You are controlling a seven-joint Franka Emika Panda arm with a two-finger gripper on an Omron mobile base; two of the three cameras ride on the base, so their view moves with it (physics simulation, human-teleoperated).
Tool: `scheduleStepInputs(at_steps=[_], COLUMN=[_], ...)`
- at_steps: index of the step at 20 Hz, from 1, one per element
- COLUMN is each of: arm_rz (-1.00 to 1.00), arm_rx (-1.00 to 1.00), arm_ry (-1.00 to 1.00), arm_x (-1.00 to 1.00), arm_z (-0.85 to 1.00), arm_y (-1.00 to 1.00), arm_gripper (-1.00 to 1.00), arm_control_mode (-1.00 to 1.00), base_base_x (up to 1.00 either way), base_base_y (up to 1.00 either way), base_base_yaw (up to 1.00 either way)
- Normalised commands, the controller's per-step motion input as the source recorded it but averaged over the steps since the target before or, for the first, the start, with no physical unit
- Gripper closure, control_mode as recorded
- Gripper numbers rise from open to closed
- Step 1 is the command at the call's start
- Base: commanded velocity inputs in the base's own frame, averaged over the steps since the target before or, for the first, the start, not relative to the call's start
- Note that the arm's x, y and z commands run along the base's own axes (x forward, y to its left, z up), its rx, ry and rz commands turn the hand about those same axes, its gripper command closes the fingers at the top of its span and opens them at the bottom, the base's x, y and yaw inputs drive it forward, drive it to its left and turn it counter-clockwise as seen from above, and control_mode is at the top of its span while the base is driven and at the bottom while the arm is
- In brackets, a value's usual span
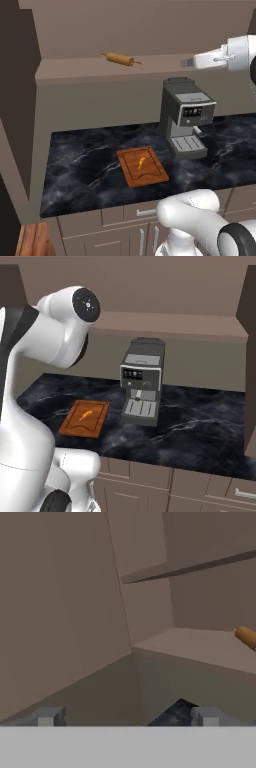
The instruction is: Open the cabinet, retrieve the rolling pin, and place it next to the meat on the cutting board to prepare for tenderizing.
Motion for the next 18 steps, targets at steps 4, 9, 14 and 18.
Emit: scheduleStepInputs(at_steps=[4, 9, 14, 18], arm_rz=[-0.03, -0.07, -0.04, 0.00], arm_rx=[-0.07, 0.00, -0.01, -0.09], arm_ry=[0.02, 0.10, 0.02, -0.10], arm_x=[0.43, 0.58, 0.48, 0.16], arm_z=[-0.07, -0.03, -0.12, -0.26], arm_y=[-0.12, 0.00, 0.00, 0.03], arm_gripper=[-1.00, -1.00, -1.00, -1.00], arm_control_mode=[-1.00, -1.00, -1.00, -1.00], base_base_x=[0.00, 0.00, 0.00, 0.00], base_base_y=[0.00, 0.00, 0.00, 0.00], base_base_yaw=[0.00, 0.00, 0.00, 0.00])
